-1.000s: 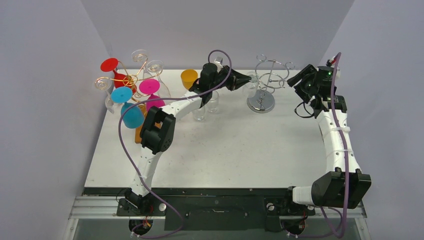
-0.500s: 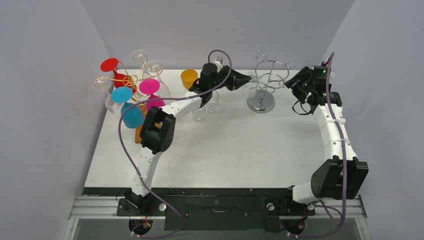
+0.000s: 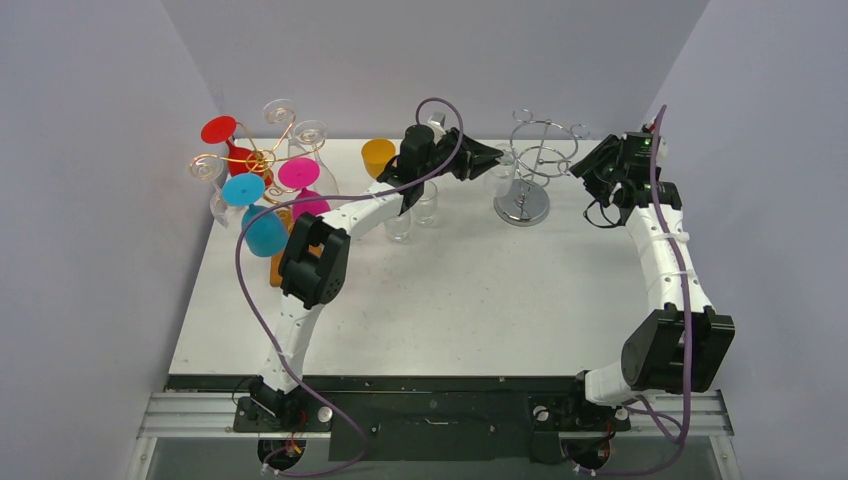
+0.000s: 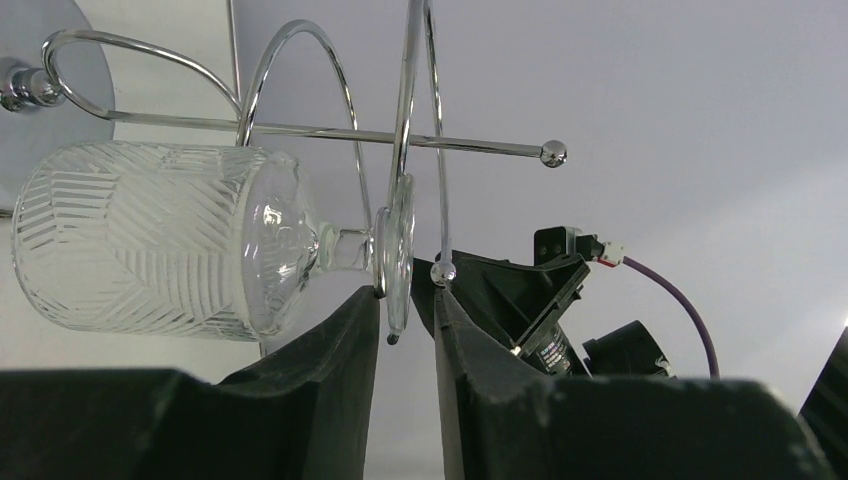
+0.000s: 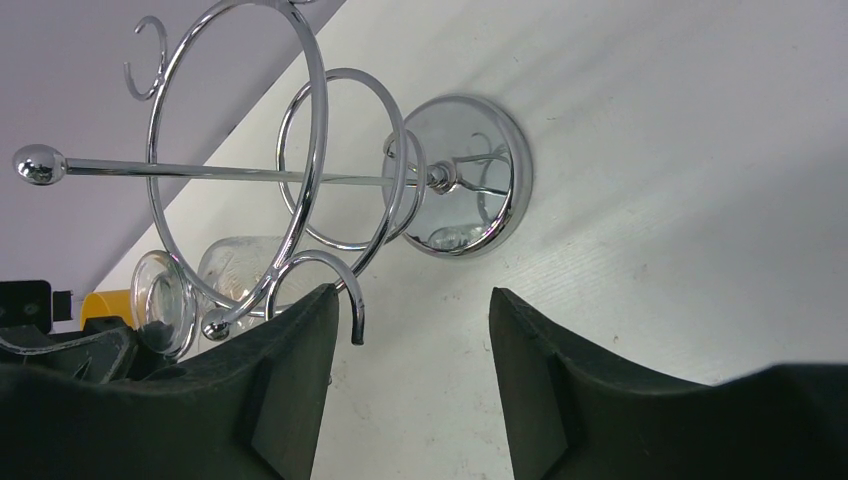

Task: Take the wine glass off the wine glass rack
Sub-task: Pick up the wine glass from the wine rack.

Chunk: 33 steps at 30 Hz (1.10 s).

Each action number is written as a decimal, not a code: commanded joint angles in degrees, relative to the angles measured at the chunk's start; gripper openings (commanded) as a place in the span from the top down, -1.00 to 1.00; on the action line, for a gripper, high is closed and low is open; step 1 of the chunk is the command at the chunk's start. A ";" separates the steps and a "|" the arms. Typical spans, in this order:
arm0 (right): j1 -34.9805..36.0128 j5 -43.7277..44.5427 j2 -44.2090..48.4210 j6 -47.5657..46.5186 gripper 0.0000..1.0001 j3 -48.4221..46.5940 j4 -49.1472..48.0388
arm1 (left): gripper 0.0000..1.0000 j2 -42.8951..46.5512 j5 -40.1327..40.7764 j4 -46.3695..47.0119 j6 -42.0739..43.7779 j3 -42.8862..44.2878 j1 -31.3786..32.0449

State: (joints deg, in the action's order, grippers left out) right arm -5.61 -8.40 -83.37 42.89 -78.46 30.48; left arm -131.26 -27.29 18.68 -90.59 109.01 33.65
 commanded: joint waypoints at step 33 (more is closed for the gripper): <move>-0.77 0.91 -0.52 0.19 -0.02 -0.36 -2.18 | 1.00 8.91 -0.38 8.60 -3.05 -4.71 -0.16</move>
State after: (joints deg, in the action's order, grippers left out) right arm -6.02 -8.38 -83.37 42.89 -78.46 30.46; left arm -127.33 -26.72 20.43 -92.77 103.09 33.65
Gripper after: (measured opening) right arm 0.512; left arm 0.021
